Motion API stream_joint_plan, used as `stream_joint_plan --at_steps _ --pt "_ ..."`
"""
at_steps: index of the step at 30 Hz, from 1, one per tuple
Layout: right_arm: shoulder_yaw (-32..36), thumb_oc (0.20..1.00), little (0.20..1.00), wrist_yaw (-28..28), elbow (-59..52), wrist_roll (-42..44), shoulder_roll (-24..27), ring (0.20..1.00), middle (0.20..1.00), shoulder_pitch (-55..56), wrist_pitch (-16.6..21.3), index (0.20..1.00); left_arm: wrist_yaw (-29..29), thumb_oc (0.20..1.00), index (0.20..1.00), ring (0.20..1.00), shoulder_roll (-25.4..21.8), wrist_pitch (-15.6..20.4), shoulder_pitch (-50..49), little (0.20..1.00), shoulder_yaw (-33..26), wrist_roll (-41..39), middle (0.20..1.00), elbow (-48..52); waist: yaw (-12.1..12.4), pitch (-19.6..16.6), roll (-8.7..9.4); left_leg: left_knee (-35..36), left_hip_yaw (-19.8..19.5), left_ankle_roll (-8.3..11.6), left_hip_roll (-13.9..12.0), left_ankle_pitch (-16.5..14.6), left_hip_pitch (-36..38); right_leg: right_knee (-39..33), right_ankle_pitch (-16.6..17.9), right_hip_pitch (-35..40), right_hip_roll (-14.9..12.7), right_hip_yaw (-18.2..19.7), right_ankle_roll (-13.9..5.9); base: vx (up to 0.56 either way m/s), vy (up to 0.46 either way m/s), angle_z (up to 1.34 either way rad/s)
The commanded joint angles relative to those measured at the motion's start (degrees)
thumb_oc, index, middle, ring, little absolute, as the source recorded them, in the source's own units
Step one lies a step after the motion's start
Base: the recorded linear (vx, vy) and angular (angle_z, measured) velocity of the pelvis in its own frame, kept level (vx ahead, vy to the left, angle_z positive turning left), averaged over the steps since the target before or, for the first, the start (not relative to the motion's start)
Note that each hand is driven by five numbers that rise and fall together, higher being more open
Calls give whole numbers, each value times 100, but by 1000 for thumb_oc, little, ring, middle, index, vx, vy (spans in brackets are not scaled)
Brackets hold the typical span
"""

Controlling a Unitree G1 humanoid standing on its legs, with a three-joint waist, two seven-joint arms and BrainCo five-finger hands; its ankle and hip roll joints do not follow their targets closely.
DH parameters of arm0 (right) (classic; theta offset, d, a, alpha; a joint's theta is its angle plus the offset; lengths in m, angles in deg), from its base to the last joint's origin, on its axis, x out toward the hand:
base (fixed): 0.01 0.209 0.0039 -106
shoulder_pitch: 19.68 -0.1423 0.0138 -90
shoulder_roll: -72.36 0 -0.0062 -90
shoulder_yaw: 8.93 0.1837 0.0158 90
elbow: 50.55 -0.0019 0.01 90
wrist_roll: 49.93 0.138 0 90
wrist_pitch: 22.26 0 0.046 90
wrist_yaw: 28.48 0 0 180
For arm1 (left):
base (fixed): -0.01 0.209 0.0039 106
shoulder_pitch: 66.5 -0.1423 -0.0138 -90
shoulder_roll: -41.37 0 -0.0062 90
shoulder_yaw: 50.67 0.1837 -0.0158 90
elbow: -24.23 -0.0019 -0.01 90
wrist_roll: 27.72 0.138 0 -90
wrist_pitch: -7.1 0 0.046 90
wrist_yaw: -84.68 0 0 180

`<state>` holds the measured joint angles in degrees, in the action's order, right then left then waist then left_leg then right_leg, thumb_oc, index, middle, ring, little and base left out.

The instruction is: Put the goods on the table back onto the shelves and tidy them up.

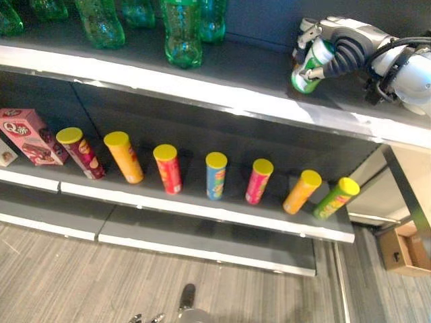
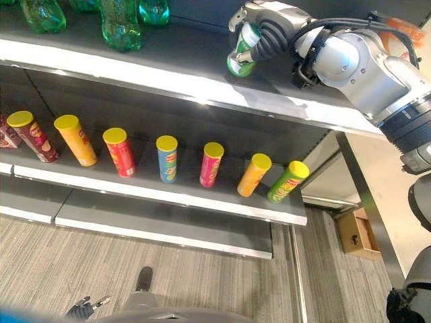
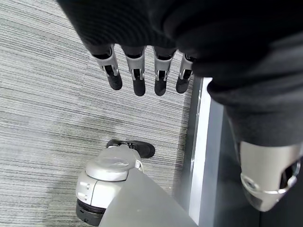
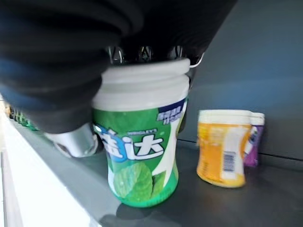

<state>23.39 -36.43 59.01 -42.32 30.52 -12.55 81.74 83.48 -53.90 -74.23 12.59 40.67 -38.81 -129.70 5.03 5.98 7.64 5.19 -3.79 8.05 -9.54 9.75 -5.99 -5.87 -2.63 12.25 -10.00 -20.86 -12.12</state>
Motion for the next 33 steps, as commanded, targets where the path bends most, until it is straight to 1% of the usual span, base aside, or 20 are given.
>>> stream_joint_plan --at_steps 1,4,5,6,11,18,27,33 --pt "-329 200 200 25 114 321 235 200 200 -822 -8 200 32 1000 1000 1000 -434 99 474 1000 69 -104 1000 -192 142 126 195 -88 412 338 -431 -904 855 131 39 -349 52 -187 377 0 0 0" --pt "-333 200 200 -6 -15 337 293 200 200 -813 -11 200 38 1000 1000 1000 -437 94 468 1000 50 -88 1000 -199 108 122 207 -86 413 337 -425 -925 872 131 36 -339 54 -178 379 0 0 0" --pt "-270 200 200 -10 -114 356 246 200 200 -698 -23 200 -101 1000 1000 1000 -403 172 585 1000 120 35 1000 -162 57 121 205 -87 427 338 -427 -935 885 135 34 -340 53 -164 378 0 0 0" --pt "-339 200 200 -57 -144 325 216 200 200 -806 -32 200 48 1000 1000 1000 -459 144 636 1000 176 82 1000 -178 51 112 231 -83 448 336 -430 -950 902 129 36 -338 50 -144 377 0 0 0" --pt "-547 200 200 -206 154 363 117 200 200 -966 -181 200 53 1000 1000 1000 -418 107 576 1000 176 1 1000 -94 110 138 247 -78 428 330 -418 -940 876 122 41 -336 46 -185 373 0 0 0" --pt "-810 200 200 -395 180 240 171 200 200 -1012 -272 200 112 1000 1000 1000 -423 83 561 1000 198 22 1000 -24 131 164 252 -64 393 328 -392 -928 842 116 54 -342 28 -247 362 0 0 0" --pt "-898 200 200 -448 322 101 181 200 200 -1015 -332 200 122 1000 1000 1000 -448 82 570 1000 192 24 1000 9 113 185 250 -60 388 323 -386 -931 841 116 64 -352 26 -241 363 0 0 0" --pt "-854 200 200 -460 654 -32 170 200 200 -934 -404 200 165 1000 1000 1000 -471 70 549 1000 211 24 1000 46 101 197 223 -61 393 319 -389 -926 854 120 51 -352 32 -234 375 0 0 0"
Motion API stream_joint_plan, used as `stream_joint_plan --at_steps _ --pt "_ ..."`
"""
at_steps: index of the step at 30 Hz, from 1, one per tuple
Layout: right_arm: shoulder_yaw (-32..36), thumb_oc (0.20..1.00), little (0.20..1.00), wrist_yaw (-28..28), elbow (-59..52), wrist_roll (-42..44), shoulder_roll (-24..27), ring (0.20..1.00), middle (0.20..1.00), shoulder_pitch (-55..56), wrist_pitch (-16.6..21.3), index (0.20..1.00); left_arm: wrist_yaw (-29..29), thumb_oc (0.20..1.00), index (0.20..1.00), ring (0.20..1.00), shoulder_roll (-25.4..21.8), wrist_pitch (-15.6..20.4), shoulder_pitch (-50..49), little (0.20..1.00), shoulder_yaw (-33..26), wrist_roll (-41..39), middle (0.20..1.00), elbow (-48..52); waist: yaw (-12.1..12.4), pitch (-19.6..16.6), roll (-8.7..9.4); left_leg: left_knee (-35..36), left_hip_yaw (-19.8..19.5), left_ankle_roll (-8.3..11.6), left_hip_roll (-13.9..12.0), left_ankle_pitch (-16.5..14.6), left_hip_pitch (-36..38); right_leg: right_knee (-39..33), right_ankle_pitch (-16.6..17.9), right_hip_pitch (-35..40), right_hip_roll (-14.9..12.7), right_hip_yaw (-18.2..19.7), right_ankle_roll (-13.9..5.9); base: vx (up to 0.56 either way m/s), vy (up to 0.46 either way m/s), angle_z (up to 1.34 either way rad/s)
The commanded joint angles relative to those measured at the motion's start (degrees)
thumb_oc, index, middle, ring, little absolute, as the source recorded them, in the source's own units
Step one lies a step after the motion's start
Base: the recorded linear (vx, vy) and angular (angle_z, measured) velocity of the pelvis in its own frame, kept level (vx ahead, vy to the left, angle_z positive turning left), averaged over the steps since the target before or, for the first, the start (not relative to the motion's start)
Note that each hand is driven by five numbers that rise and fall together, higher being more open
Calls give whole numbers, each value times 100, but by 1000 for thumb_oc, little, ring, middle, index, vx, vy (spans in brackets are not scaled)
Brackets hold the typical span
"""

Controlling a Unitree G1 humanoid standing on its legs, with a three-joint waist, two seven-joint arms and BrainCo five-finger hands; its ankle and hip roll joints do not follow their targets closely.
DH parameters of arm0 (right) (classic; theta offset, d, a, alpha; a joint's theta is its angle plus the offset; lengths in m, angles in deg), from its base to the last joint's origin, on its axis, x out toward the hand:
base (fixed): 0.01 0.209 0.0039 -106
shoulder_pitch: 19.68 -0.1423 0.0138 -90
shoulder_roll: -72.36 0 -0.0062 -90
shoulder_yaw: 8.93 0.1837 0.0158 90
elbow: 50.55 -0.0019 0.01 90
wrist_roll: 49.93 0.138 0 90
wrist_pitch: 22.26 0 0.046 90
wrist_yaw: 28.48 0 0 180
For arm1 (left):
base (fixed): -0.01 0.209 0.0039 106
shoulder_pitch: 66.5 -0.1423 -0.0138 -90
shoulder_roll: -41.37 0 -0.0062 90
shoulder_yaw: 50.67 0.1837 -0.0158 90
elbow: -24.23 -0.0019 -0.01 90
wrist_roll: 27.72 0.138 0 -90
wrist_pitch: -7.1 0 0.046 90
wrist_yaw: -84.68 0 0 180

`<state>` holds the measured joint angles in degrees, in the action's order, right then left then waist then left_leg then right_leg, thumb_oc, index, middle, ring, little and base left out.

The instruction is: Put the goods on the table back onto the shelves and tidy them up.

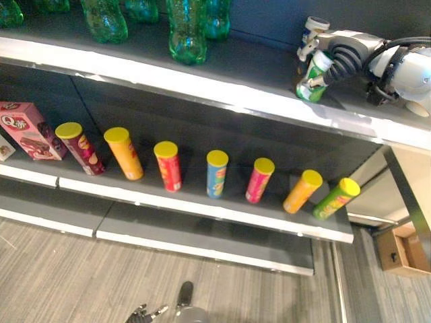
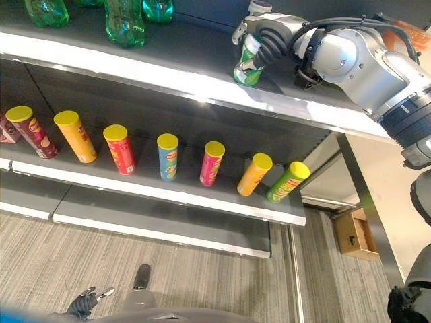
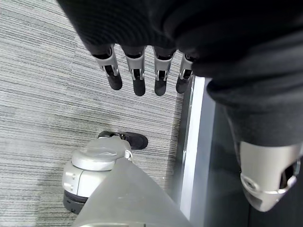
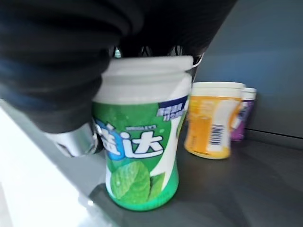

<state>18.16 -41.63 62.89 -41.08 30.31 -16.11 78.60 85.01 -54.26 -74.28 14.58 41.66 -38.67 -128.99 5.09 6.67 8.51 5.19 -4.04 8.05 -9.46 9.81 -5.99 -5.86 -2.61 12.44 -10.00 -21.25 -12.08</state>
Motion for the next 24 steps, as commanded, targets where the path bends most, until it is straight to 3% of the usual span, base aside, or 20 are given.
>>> stream_joint_plan --at_steps 1,24 --pt "-330 200 200 61 265 -156 191 200 200 -577 -90 200 13 1000 1000 1000 -436 74 350 1000 112 10 1000 -25 94 127 137 -61 418 320 -397 -932 854 120 49 -371 33 -195 371 0 0 0" --pt "-90 200 200 46 35 -66 55 200 200 -387 -48 200 20 1000 1000 1000 -471 60 381 1000 107 35 1000 10 86 117 131 -57 425 303 -388 -977 912 129 42 -341 32 -186 372 0 0 0"
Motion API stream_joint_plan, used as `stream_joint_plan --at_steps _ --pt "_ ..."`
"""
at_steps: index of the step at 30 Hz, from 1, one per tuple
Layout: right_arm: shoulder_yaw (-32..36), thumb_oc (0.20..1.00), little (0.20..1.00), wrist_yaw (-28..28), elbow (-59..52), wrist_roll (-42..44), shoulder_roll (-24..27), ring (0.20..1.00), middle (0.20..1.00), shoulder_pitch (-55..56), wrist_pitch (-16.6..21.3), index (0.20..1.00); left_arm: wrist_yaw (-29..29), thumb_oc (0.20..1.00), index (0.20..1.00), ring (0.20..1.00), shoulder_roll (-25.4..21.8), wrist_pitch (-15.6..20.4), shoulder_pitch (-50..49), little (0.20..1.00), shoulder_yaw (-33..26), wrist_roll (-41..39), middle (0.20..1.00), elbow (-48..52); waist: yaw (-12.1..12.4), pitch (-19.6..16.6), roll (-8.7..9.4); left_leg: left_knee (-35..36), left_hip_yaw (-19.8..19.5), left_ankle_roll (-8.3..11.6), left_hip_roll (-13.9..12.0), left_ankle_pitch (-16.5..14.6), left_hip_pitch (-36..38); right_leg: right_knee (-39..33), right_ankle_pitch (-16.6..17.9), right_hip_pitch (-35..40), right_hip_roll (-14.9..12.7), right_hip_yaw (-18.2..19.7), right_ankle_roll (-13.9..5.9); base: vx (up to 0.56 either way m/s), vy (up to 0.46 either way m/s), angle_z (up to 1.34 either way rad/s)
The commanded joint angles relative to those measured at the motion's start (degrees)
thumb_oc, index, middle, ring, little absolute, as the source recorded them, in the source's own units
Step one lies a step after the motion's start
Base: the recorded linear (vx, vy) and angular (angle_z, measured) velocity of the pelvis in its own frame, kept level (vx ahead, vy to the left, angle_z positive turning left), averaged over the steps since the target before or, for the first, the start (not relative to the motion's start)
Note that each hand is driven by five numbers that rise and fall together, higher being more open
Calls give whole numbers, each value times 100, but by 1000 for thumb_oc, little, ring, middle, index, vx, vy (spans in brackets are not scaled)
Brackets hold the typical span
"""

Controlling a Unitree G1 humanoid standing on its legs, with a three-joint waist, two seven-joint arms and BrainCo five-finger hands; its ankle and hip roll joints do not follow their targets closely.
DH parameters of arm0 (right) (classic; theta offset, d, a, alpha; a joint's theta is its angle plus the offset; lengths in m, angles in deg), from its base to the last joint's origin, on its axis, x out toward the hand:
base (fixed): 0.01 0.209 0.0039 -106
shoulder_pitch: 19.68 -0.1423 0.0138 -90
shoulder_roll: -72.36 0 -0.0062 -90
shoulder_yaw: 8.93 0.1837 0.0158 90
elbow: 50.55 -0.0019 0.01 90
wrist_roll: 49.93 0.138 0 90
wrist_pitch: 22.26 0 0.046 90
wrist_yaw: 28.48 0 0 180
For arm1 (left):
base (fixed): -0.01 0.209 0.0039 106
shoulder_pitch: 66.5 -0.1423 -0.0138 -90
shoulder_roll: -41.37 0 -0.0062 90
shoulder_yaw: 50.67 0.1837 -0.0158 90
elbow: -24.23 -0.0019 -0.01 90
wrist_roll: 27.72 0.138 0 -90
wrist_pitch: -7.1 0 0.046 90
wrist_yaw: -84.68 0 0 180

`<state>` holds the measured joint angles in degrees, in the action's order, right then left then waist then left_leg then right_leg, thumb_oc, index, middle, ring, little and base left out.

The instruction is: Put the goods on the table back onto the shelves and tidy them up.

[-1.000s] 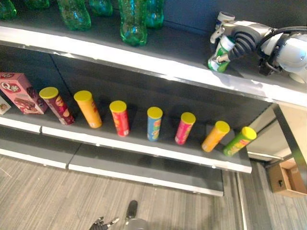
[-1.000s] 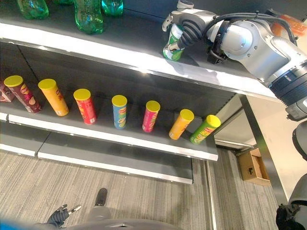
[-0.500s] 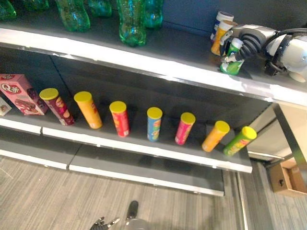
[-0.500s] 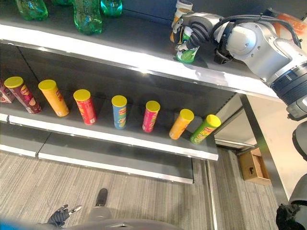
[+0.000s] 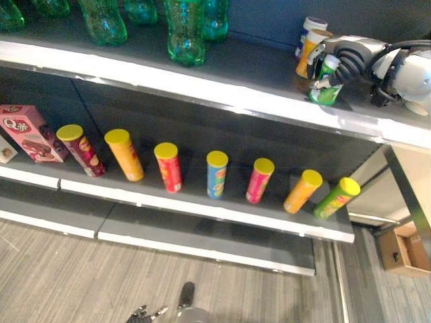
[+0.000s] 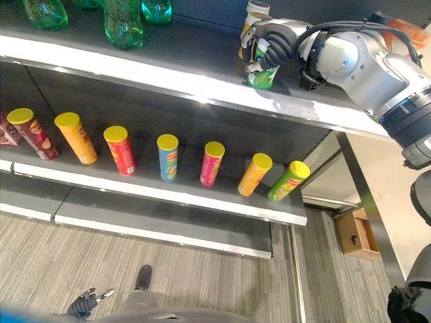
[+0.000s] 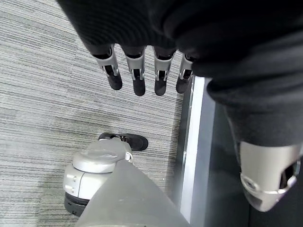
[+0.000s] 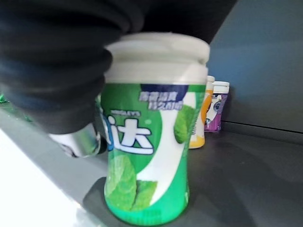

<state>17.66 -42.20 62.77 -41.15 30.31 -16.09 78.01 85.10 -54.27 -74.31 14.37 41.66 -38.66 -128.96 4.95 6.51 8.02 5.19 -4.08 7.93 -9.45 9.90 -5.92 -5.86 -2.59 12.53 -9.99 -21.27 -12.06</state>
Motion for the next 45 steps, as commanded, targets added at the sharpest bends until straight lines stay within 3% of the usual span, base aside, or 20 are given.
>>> stream_joint_plan --at_steps 1,45 --pt "-34 200 200 107 39 -65 40 200 200 -390 15 200 16 1000 1000 1000 -468 62 405 1000 114 40 1000 6 105 130 180 -55 429 312 -383 -989 909 128 40 -346 33 -187 369 0 0 0" --pt "517 200 200 553 279 -213 -449 200 200 -195 143 200 -93 1000 1000 1000 -446 70 402 1000 74 -55 1000 -96 310 123 99 -38 269 300 -351 -979 865 109 22 -289 20 -305 370 1 0 1"
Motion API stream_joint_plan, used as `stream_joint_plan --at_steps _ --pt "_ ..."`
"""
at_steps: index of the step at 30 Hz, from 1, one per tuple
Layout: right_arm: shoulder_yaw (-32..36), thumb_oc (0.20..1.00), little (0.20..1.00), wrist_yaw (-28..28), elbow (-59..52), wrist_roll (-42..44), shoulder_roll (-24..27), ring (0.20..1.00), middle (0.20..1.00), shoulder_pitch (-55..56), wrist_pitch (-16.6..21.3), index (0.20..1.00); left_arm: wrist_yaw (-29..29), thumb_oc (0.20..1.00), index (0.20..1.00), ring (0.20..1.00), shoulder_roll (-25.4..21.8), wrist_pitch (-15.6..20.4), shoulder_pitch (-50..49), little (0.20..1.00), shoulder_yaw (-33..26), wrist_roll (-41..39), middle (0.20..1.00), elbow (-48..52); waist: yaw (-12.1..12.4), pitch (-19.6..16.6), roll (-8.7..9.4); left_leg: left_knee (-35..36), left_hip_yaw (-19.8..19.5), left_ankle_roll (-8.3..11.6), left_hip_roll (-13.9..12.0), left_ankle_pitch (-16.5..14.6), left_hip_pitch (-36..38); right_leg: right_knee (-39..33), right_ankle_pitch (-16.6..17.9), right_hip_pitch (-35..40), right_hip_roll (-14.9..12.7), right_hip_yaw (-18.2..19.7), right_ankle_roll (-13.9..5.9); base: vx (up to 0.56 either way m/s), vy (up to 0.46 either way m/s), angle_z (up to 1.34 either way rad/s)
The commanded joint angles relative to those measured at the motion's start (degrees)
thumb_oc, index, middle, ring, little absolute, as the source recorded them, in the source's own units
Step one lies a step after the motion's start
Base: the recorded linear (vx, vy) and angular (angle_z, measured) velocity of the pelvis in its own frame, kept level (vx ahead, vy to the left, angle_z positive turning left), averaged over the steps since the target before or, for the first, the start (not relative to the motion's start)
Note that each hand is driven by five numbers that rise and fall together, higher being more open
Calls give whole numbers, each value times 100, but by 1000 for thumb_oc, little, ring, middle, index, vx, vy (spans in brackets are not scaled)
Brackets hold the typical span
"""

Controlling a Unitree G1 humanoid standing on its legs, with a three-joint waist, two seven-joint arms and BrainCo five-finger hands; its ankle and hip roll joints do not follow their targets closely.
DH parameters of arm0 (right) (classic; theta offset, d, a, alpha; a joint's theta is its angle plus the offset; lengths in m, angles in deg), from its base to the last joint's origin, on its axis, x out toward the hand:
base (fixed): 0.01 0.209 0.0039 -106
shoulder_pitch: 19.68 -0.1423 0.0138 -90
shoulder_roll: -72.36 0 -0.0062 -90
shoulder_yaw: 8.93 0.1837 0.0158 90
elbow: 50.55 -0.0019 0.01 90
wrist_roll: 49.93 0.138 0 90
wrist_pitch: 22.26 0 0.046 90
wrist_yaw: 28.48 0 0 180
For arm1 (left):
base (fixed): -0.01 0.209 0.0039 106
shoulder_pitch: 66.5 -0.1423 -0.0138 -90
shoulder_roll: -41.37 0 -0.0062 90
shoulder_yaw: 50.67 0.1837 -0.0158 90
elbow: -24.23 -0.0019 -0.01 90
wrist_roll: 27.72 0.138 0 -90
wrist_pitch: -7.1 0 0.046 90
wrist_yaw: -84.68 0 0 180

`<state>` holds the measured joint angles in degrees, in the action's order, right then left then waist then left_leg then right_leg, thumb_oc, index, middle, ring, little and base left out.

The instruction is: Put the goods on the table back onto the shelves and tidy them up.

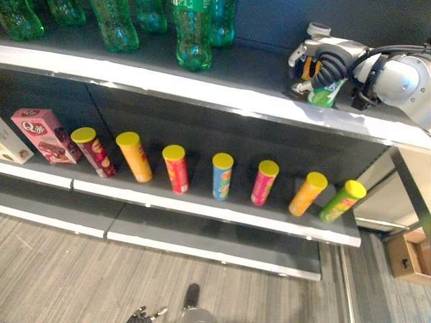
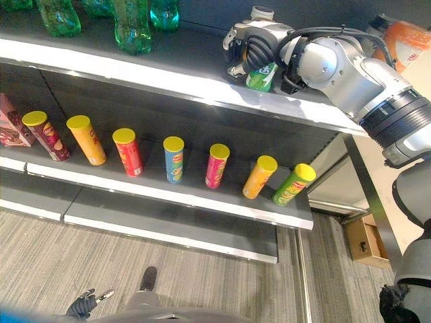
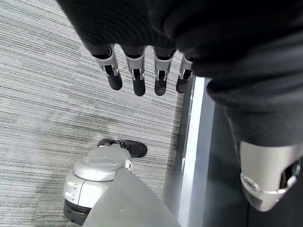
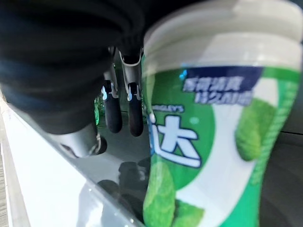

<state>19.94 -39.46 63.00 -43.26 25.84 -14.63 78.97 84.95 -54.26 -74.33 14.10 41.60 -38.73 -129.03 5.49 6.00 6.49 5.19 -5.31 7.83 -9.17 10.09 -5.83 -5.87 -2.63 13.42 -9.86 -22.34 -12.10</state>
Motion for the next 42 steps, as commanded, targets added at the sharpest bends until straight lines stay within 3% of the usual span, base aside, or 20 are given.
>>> stream_joint_plan --at_steps 1,4,5,6,21,29,42 --pt "296 200 200 287 254 0 -8 200 200 -340 47 200 -81 1000 1000 1000 -452 74 430 1000 83 -50 1000 -86 259 173 252 -40 395 309 -377 -1001 859 109 29 -378 7 -199 372 0 0 0" --pt "294 200 200 343 287 -62 -43 200 200 -356 44 200 -96 1000 1000 1000 -446 73 430 1000 99 -51 1000 -76 270 169 255 -40 401 302 -378 -1006 869 107 27 -372 6 -199 367 0 0 0" --pt "298 253 253 372 305 -97 -36 253 253 -368 43 253 -103 1000 1000 1000 -442 71 438 1000 96 -53 1000 -78 269 167 256 -39 400 301 -376 -1008 871 107 26 -371 7 -199 369 0 0 0" --pt "296 1000 1000 392 337 -126 -30 1000 1000 -386 41 1000 -113 1000 1000 1000 -438 70 455 1000 89 -54 1000 -85 270 171 258 -41 402 301 -373 -1008 869 106 25 -368 7 -203 369 0 0 0" --pt "1164 1000 1000 1287 -759 -341 356 1000 1000 -314 282 1000 -293 1000 1000 1000 -340 43 553 1000 -74 -127 1000 -258 73 119 281 -44 518 273 -379 -1091 977 121 32 -383 -9 -50 370 0 0 0" --pt "1438 1000 1000 1087 -1600 -152 755 1000 1000 236 269 1000 -322 1000 1000 1000 -327 -20 677 1000 -190 -85 1000 -302 -154 62 327 -41 683 270 -381 -1137 1072 128 66 -413 -29 77 348 -5 9 -2" --pt "1321 1000 1000 934 -1509 -71 1128 1000 1000 539 229 1000 -322 1000 1000 1000 -268 -1 684 1000 -242 -63 1000 -256 -370 25 341 -22 946 256 -373 -1181 1193 112 135 -494 -82 294 307 -15 14 -14"
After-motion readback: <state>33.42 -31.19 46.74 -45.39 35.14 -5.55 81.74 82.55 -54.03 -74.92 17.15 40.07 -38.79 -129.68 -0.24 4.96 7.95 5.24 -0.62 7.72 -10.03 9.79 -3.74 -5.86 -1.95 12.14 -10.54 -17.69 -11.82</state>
